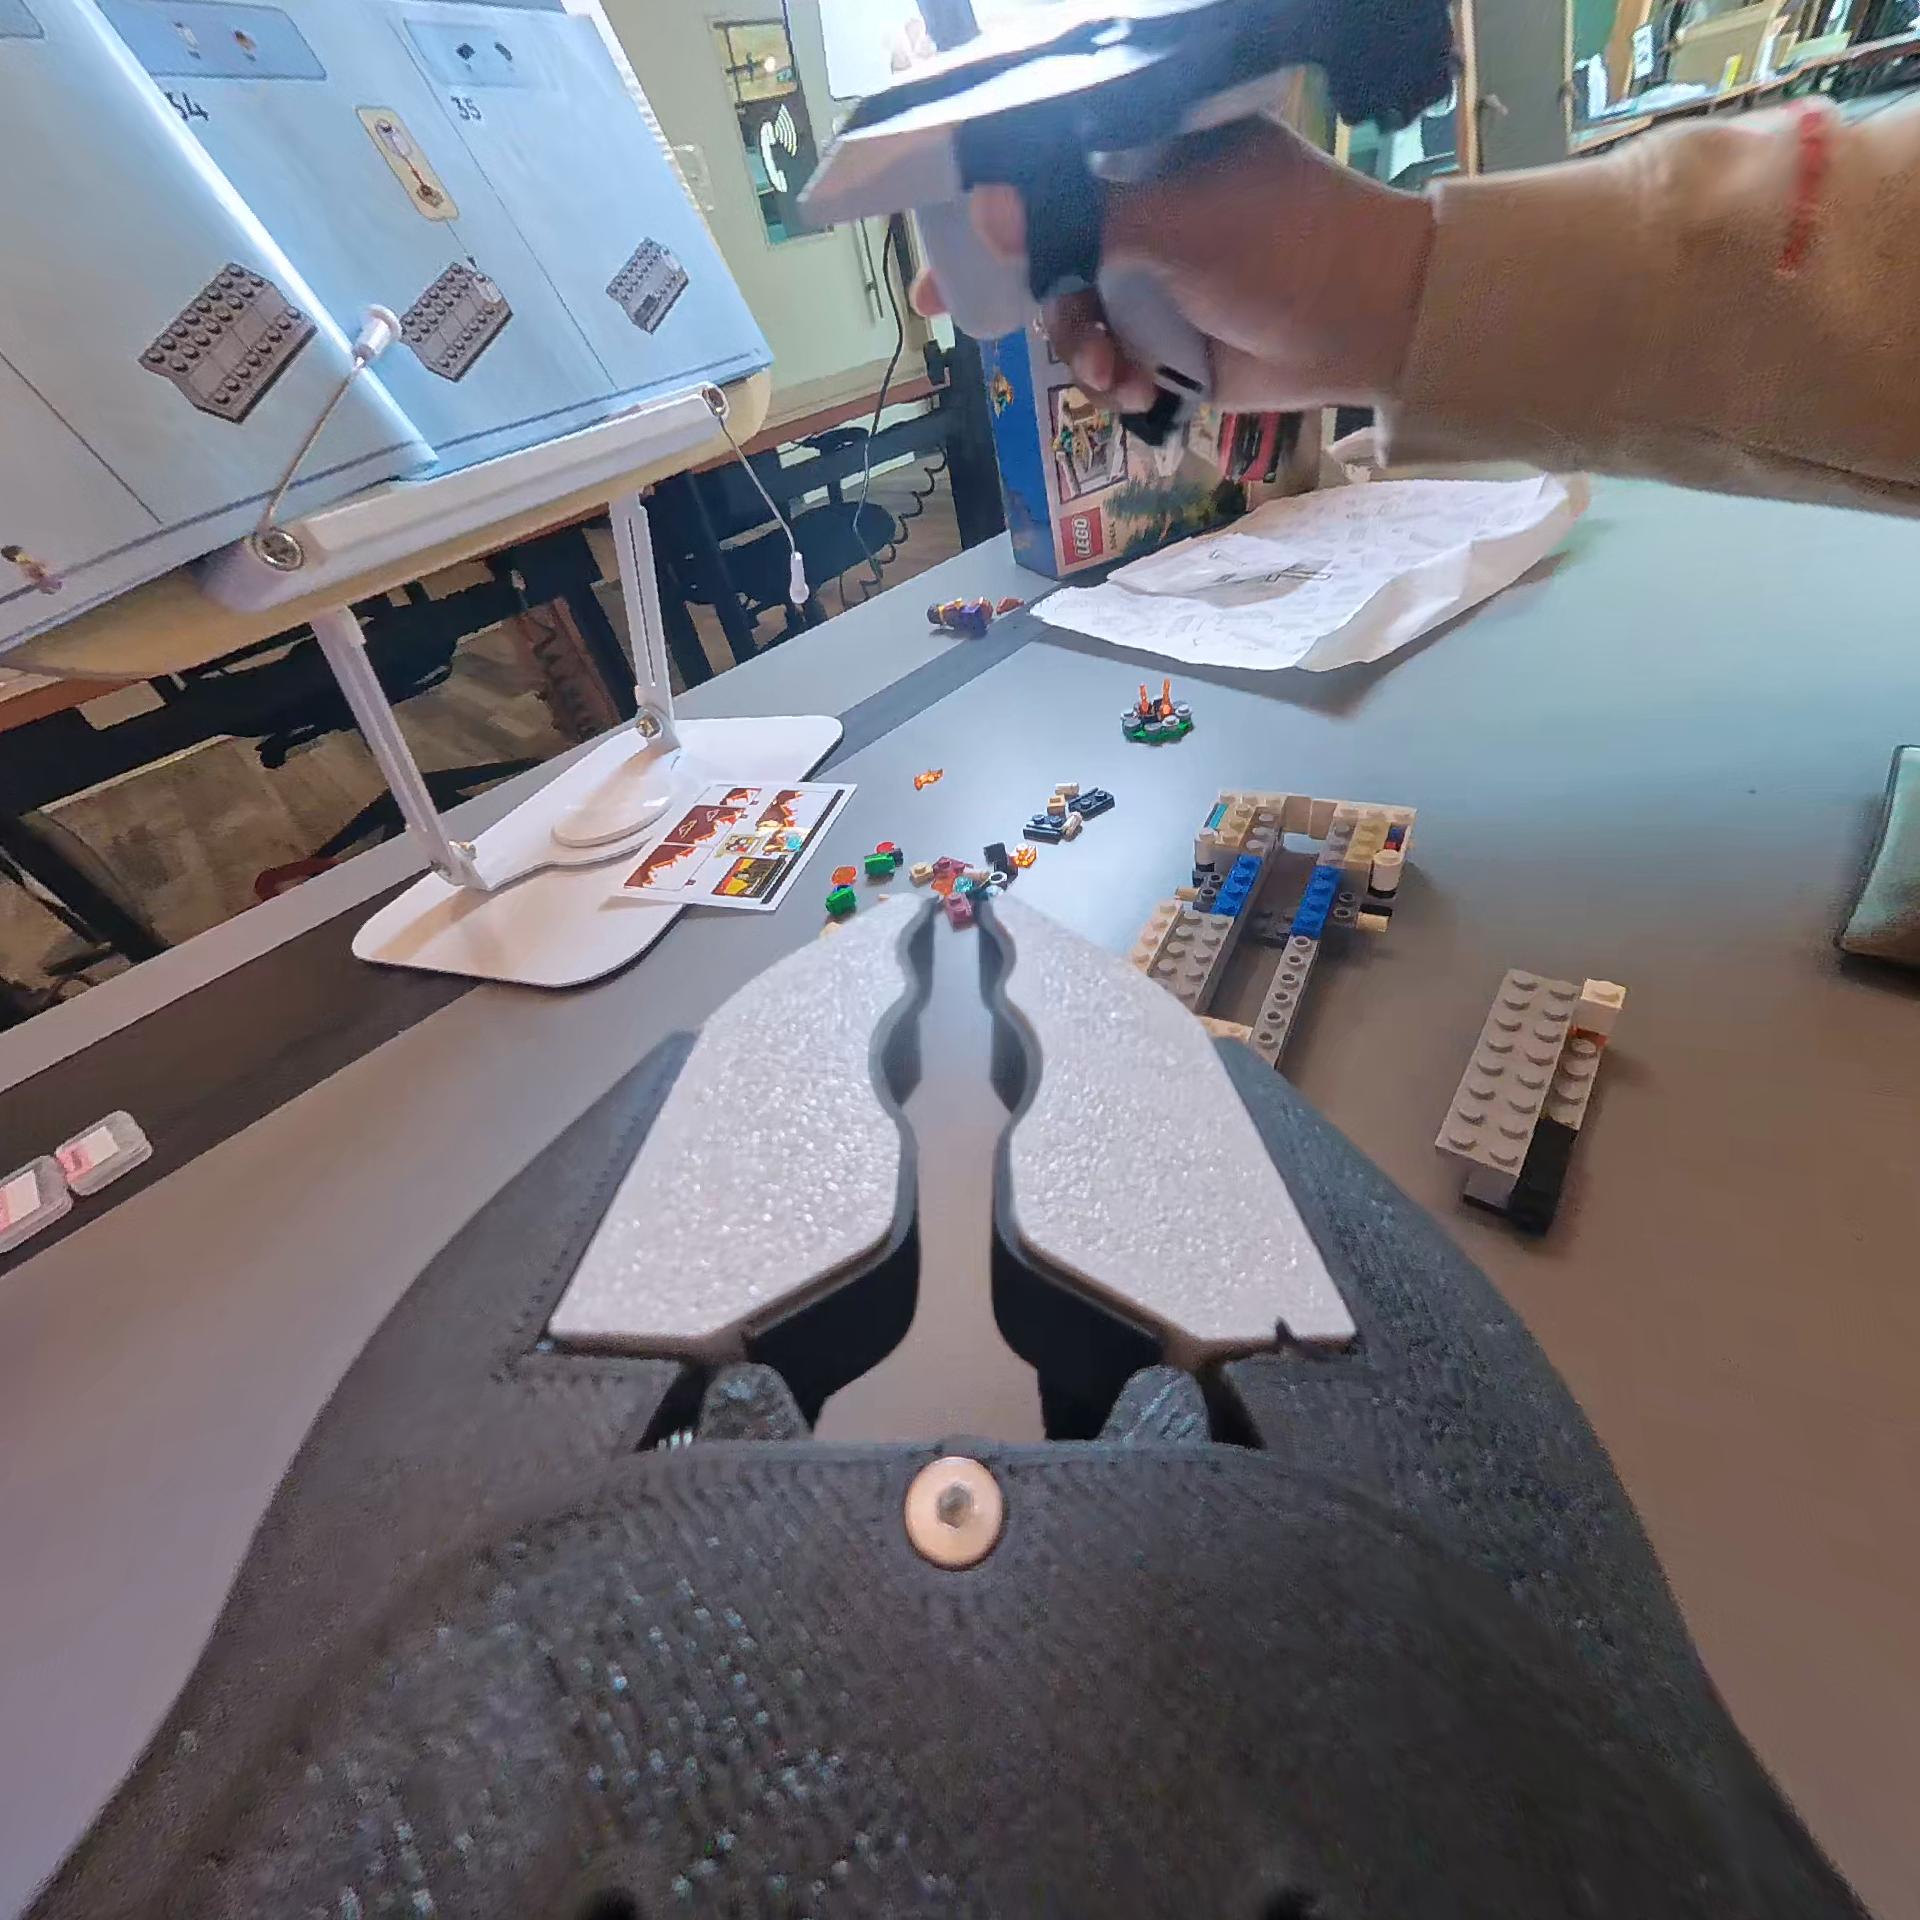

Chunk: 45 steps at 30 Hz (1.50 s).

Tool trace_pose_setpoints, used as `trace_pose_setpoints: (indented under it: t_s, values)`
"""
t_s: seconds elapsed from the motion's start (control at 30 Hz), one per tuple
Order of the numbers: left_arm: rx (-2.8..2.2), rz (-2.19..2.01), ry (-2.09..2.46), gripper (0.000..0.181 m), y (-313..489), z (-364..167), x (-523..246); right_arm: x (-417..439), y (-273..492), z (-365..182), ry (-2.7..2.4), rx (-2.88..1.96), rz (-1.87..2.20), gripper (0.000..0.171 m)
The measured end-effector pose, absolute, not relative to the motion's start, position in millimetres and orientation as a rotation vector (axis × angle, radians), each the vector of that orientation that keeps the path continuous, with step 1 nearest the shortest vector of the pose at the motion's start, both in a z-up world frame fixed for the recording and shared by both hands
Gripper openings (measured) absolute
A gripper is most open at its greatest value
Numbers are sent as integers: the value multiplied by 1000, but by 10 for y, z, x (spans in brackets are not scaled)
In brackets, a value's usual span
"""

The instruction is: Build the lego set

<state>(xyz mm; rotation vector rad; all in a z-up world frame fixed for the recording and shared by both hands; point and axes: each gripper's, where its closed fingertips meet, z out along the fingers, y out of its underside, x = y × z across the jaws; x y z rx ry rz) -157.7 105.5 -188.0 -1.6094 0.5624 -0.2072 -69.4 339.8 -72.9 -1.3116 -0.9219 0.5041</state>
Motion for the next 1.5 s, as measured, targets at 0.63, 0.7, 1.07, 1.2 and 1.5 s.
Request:
trace_pose_setpoints:
  t_s: [0.63, 0.7, 1.07, 1.2, 1.5]
  values:
    - [-1651, -247, 570, 15, 1092, -1993, -1601, -1137, 4620, -258, -917, -1297, 264, 72]
    - [-1650, -251, 569, 14, 1090, -1990, -1602, -1142, 4629, -264, -912, -1313, 270, 72]
    - [-1663, -249, 569, 12, 1105, -2033, -1601, -1158, 4506, -408, -982, -1345, 293, 21]
    - [-1659, -228, 556, 13, 1119, -2006, -1625, -1116, 4343, -406, -1021, -1327, 294, 20]
    - [-1619, -50, 571, 15, 1398, -1627, -1703, -860, 4139, -616, -1137, -1392, 255, 8]
